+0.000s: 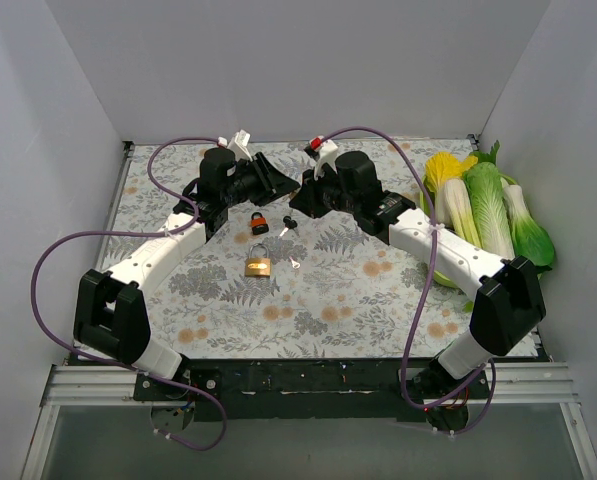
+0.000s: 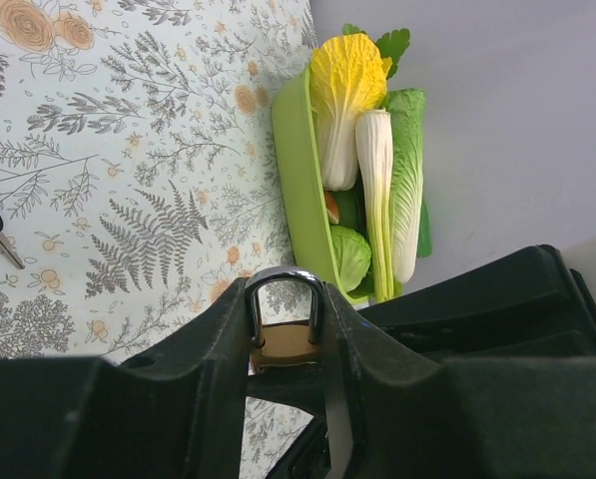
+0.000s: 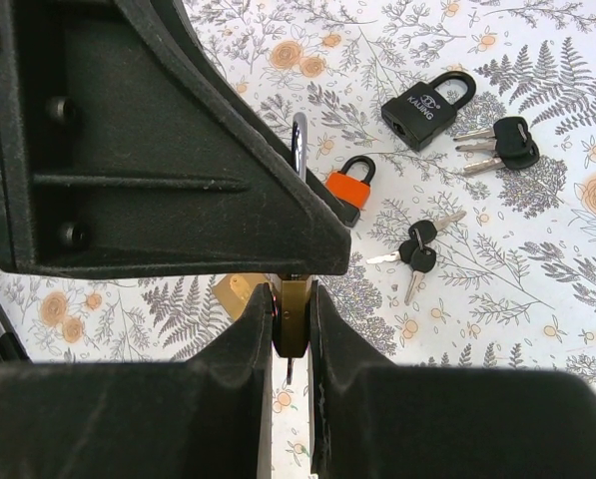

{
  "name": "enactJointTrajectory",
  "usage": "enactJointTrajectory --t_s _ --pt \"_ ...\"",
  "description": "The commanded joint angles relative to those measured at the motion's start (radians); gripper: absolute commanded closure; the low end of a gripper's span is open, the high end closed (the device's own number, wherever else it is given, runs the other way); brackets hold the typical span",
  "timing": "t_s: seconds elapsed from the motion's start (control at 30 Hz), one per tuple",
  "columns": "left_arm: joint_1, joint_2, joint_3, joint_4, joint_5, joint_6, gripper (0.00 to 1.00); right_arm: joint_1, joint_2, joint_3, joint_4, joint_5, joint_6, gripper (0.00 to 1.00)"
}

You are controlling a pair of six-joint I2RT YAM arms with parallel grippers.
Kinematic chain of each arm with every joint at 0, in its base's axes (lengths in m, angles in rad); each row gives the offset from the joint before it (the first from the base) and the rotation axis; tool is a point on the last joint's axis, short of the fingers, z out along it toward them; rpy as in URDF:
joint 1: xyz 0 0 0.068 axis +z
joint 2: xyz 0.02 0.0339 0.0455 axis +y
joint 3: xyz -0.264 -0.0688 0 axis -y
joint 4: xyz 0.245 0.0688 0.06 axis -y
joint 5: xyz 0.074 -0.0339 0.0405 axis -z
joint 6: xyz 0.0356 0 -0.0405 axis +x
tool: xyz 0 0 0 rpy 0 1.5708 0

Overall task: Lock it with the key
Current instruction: Lock the lock.

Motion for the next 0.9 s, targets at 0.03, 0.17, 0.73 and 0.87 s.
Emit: enactJointTrajectory --t_s 0.03,0.17,0.73,0.87 --pt "-0.002 -0.019 0.021 0.004 -0.025 0.030 0.99 0.009 -0.022 0.015 0.059 -0.045 -0.015 0.99" --pt "0.000 -0.030 0.021 -0.011 -0.039 0.037 1.00 0.003 -0.030 0.015 0.027 -0.086 -0.027 0.62" --pt "0.006 -0.048 0.001 -0.005 -0.013 0.022 1.00 -0.049 -0.100 -0.062 -0.034 -0.197 -0.070 0.62" --pt "0.008 -0.053 -0.003 -0.003 -0.003 0.017 1.00 -0.049 -0.087 -0.051 -0.020 -0.191 -0.066 0.63"
